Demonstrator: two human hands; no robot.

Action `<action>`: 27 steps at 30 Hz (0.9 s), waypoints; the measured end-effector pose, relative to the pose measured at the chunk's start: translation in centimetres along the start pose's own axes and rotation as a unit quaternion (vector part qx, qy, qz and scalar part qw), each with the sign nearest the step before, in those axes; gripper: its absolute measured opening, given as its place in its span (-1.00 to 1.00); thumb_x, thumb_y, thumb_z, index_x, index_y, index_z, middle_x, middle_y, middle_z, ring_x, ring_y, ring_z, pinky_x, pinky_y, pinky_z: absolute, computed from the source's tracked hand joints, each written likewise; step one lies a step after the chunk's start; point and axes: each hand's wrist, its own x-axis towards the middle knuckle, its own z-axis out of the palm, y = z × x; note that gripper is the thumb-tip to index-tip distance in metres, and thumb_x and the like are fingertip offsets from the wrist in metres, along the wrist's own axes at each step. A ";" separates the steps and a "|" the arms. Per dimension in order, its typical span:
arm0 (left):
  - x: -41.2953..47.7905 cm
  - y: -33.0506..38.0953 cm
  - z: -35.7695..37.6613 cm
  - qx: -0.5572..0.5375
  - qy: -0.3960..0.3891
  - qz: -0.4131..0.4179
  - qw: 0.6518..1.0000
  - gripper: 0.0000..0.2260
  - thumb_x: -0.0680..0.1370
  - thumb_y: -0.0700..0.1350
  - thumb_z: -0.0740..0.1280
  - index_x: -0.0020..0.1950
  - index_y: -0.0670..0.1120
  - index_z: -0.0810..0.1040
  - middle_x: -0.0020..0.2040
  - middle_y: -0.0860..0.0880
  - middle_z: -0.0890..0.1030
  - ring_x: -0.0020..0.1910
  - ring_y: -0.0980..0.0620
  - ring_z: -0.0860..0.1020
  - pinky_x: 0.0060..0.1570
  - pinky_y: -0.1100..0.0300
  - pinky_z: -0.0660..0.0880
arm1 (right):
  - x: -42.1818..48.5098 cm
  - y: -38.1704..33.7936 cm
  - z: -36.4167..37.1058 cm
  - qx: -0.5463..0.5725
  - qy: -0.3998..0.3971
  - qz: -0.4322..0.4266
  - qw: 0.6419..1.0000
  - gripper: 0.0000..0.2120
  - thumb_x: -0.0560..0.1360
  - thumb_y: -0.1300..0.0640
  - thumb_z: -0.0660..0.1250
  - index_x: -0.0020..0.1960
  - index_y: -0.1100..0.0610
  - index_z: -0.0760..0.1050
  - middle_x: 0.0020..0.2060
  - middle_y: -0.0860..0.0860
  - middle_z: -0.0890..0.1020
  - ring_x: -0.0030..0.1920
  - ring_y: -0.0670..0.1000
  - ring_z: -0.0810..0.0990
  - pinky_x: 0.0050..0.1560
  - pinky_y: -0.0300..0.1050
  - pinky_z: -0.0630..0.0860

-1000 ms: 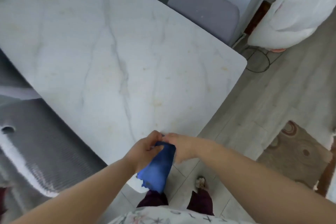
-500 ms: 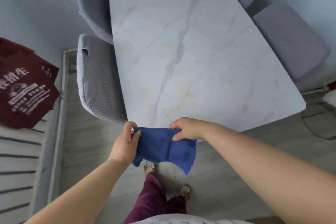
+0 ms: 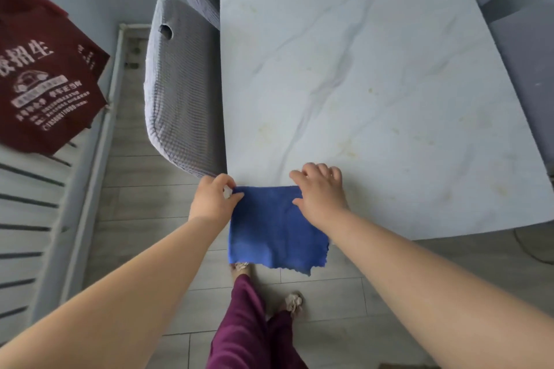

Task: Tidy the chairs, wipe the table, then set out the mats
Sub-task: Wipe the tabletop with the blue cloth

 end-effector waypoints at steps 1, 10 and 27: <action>0.1 -0.3 0.1 -0.020 0.008 -0.009 1.000 -0.80 0.48 0.01 0.40 0.02 0.01 0.46 0.05 0.02 0.38 -0.11 -0.01 0.49 -0.11 0.14 0.40 | -0.3 -0.6 0.5 0.013 0.058 -0.028 0.998 -0.58 0.45 -0.03 0.39 0.26 0.04 0.45 0.20 0.03 0.48 0.21 0.13 0.42 0.22 0.02 0.16; 1.8 -0.9 -0.1 -0.067 0.062 0.069 0.993 -0.88 0.58 -0.18 0.24 0.10 -0.09 0.49 0.08 0.00 0.46 -0.06 0.08 0.46 -0.07 0.24 0.37 | -1.2 -4.1 5.8 -0.010 -0.066 -0.292 0.954 -0.48 0.52 -0.29 0.02 0.47 -0.27 0.16 0.54 -0.12 0.16 0.55 0.04 0.00 0.44 0.24 -0.20; 15.1 5.0 -1.7 -0.304 0.013 -0.127 0.944 -0.63 0.65 0.09 0.04 0.30 -0.07 0.44 0.07 0.07 0.49 0.12 0.02 0.47 0.07 0.18 0.33 | 19.5 -1.8 -0.2 -0.040 -0.046 -0.185 0.981 -0.49 0.54 -0.32 -0.11 0.48 -0.35 0.01 0.56 -0.19 0.01 0.56 -0.01 -0.11 0.47 0.19 -0.26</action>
